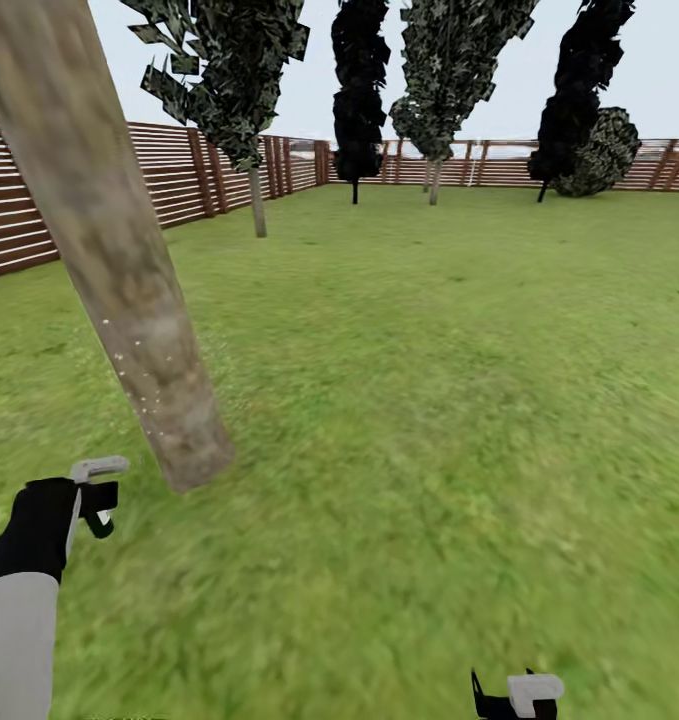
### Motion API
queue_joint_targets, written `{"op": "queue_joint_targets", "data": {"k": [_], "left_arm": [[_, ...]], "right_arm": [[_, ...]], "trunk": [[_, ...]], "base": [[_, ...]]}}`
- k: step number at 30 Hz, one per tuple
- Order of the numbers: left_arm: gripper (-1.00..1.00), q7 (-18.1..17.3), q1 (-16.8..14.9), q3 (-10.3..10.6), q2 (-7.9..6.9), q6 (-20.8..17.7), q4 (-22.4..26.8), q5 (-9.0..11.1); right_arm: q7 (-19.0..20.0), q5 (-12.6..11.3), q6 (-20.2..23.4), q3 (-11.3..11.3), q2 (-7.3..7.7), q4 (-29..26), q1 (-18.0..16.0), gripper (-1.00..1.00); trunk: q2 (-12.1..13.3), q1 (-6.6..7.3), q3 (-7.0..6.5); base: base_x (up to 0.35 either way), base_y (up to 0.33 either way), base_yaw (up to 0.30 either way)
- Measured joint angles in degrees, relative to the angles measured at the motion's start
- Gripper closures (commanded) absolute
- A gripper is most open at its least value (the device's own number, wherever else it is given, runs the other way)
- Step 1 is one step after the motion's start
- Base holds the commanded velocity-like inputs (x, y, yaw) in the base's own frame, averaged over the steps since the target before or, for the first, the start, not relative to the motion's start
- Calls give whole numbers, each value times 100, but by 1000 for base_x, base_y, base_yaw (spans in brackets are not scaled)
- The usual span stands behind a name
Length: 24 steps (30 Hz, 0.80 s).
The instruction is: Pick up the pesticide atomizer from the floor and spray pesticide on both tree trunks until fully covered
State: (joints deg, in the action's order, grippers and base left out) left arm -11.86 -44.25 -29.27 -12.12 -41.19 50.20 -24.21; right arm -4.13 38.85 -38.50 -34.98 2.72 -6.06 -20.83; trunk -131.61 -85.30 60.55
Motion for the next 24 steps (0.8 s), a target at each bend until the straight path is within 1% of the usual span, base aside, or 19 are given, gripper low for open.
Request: {"op": "queue_joint_targets", "data": {"k": [1, 3, 4, 5, 6, 7, 8, 9, 11, 13, 15, 18, 19, 20, 22, 24], "left_arm": [[100, -1, 1, -16, -2, 14, -1, 33], [100, 2, 2, -8, 67, 26, -8, 87], [100, 4, 2, 0, 177, 24, -16, 119], [100, 6, -2, 2, 260, 26, -19, 108], [100, 8, -4, -3, 274, 31, -19, 59], [100, 6, -5, -5, 273, 32, -19, 53], [100, 6, -5, -23, 242, 34, -14, 27], [100, 7, -6, -44, 174, 43, -5, -7], [100, 8, -5, -45, 90, 43, -8, 4], [100, 106, -5, -32, 113, 40, -10, 34], [100, 350, -5, -15, 156, 41, -16, 66], [100, 408, -4, 6, 246, 31, -19, 106], [100, 410, -4, 3, 296, 30, -19, 110], [100, 412, -5, -3, 307, 32, -19, 86], [100, 407, -5, -35, 286, 32, -17, 69], [100, 404, -5, -58, 226, 35, -11, 55]], "right_arm": [[0, 0, 0, 3, 0, 0, 0, -100], [0, -1, 0, 0, 0, 0, 0, -100], [0, -1, 0, 0, 1, 0, 0, -100], [0, 0, 0, 1, 2, 1, 0, -100], [0, 0, 0, 1, 1, 0, 0, -100], [2, 0, 0, 0, 0, 0, 0, -100], [1, 0, 0, 0, 0, 0, 0, -100], [0, 0, 0, 0, 0, 0, 0, -100], [0, 0, 0, 0, 0, 0, 0, -100], [0, -1, 0, 0, 0, 0, 0, -100], [1, -3, 0, 0, 0, 0, 0, -100], [0, 0, 0, -1, 0, 0, 0, -100], [1, 0, 0, -1, 0, 0, 0, -100], [0, -1, 0, 0, 0, 0, 0, -100], [3, 0, 0, 4, 0, 0, 0, -100], [6, 0, 0, 7, 0, 1, 0, -100]], "trunk": [[0, 0, 0], [0, 0, 0], [0, 0, 0], [0, 0, 0], [0, 0, 0], [0, 0, 0], [0, 0, 0], [0, 0, 0], [0, 0, 0], [0, 0, 0], [0, 0, 0], [0, 0, 0], [0, 0, 0], [0, 0, 0], [0, 0, 0], [0, 0, 0]], "base": [[120, -249, 143], [119, -250, 39], [118, -251, 5], [118, -251, 2], [118, -251, 1], [118, -251, 1], [118, -251, 0], [118, -251, 0], [118, -251, 68], [118, -251, 238], [118, -251, 272], [118, -251, 277], [118, -251, 278], [118, -251, 278], [118, -251, 278], [118, -251, 278]]}}
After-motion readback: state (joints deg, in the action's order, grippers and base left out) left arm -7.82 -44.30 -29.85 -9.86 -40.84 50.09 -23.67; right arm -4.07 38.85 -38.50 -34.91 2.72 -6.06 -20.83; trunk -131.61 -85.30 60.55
